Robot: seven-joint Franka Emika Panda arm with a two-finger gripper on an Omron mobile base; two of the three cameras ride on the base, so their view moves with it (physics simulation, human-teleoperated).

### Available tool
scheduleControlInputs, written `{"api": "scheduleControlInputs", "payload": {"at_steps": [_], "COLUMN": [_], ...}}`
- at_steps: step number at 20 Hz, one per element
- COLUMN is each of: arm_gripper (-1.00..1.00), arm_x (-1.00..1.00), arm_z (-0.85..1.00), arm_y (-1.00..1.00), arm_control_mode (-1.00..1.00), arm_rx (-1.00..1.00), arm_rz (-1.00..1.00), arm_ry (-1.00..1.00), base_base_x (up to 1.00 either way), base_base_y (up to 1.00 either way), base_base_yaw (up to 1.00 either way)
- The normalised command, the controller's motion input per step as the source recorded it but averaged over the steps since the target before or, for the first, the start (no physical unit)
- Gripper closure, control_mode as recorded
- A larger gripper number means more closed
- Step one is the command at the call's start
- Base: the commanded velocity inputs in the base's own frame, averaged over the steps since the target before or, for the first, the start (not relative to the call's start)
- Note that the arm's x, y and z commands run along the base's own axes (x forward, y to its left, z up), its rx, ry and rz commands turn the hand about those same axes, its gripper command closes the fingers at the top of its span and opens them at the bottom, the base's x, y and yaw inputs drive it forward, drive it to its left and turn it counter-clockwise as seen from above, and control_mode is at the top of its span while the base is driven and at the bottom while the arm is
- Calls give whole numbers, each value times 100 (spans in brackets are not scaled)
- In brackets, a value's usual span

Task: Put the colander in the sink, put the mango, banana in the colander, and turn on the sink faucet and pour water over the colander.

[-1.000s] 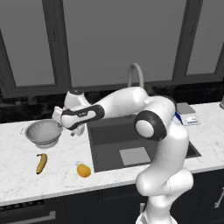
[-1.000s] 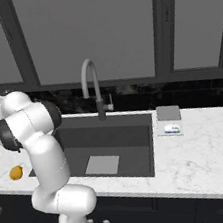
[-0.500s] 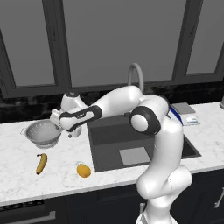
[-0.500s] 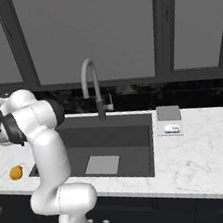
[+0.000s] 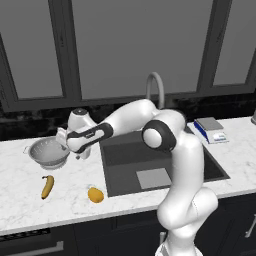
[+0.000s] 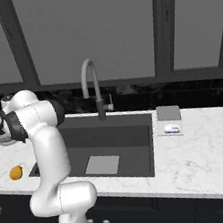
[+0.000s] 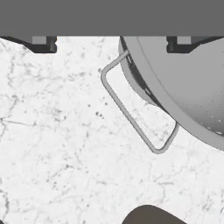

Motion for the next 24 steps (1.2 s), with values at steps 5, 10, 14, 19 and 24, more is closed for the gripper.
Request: {"api": "scheduleControlInputs", "payload": {"at_steps": [5, 10, 14, 19, 24], "arm_gripper": [-100, -100, 100, 100, 100], "arm_x": [27, 9, 0, -19, -34], "arm_z": [-12, -23, -34, -29, -6], "arm_y": [17, 15, 4, -3, -19], "arm_control_mode": [-100, -100, -100, -100, -100], "arm_rx": [0, 0, 0, 0, 0], "arm_rz": [8, 6, 3, 0, -5], "arm_ry": [0, 0, 0, -5, -10], "base_base_x": [0, 0, 0, 0, 0], "base_base_y": [0, 0, 0, 0, 0], "base_base_yaw": [0, 0, 0, 0, 0]}}
